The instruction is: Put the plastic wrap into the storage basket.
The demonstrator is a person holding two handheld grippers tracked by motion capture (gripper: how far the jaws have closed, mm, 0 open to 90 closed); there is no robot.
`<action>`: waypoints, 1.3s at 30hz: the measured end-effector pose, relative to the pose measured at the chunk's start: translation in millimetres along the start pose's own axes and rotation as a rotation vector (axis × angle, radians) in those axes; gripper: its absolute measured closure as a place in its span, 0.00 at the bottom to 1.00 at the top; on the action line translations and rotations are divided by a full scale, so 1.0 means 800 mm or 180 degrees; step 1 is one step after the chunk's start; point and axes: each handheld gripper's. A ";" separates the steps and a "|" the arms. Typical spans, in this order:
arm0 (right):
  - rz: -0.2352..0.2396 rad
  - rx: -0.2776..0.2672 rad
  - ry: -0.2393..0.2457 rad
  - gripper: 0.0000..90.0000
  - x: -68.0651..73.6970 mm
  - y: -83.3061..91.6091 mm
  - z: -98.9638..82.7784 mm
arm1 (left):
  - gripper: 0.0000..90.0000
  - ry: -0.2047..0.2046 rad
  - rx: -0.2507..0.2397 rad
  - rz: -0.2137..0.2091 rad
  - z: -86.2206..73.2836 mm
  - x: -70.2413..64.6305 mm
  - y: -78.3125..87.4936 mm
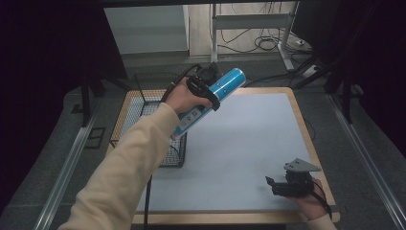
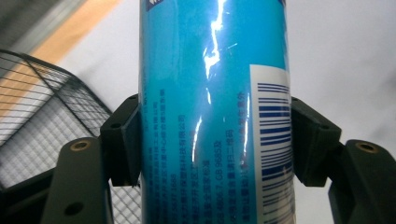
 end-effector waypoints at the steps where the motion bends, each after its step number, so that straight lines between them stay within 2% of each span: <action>1: 0.0002 -0.0001 -0.0007 0.13 0.000 0.000 0.000 | 0.35 0.0021 0.0007 -0.0014 0.000 0.002 0.001; 8: -0.0010 0.0000 -0.0021 0.13 -0.002 0.001 -0.001 | 0.35 0.0058 0.0016 0.0027 -0.003 0.015 0.000; 11: -0.0012 -0.0001 -0.0024 0.13 -0.002 0.001 -0.001 | 0.35 0.0032 0.0001 0.0135 -0.006 0.017 0.000; 15: -0.0023 0.0001 -0.0029 0.13 -0.002 0.001 0.000 | 0.35 0.0120 -0.0077 0.0086 -0.010 0.028 0.006; 18: -0.0019 0.0004 -0.0030 0.13 -0.001 0.001 0.000 | 0.35 0.0111 -0.0045 0.0139 -0.010 0.035 0.008; 20: -0.0022 0.0006 -0.0030 0.14 -0.002 0.001 0.000 | 0.35 0.0169 -0.0050 0.0116 -0.011 0.041 0.008; 22: -0.0026 0.0017 -0.0027 0.14 -0.003 0.001 0.000 | 0.35 0.0183 -0.0036 0.0161 -0.012 0.045 0.008; 30: -0.0034 0.0012 -0.0035 0.14 -0.003 0.000 -0.001 | 0.35 0.0271 0.0008 0.0214 -0.018 0.064 0.000; 33: -0.0035 0.0011 -0.0036 0.14 -0.004 0.000 -0.001 | 0.35 0.0288 0.0026 0.0285 -0.019 0.071 -0.004; 39: -0.0045 0.0017 -0.0046 0.14 -0.005 0.000 -0.002 | 0.35 0.0375 0.0073 0.0283 -0.023 0.088 -0.009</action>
Point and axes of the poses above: each handheld gripper's, and its own axes: y roughly backward along the jaws, z roughly out of its top, x roughly to its left
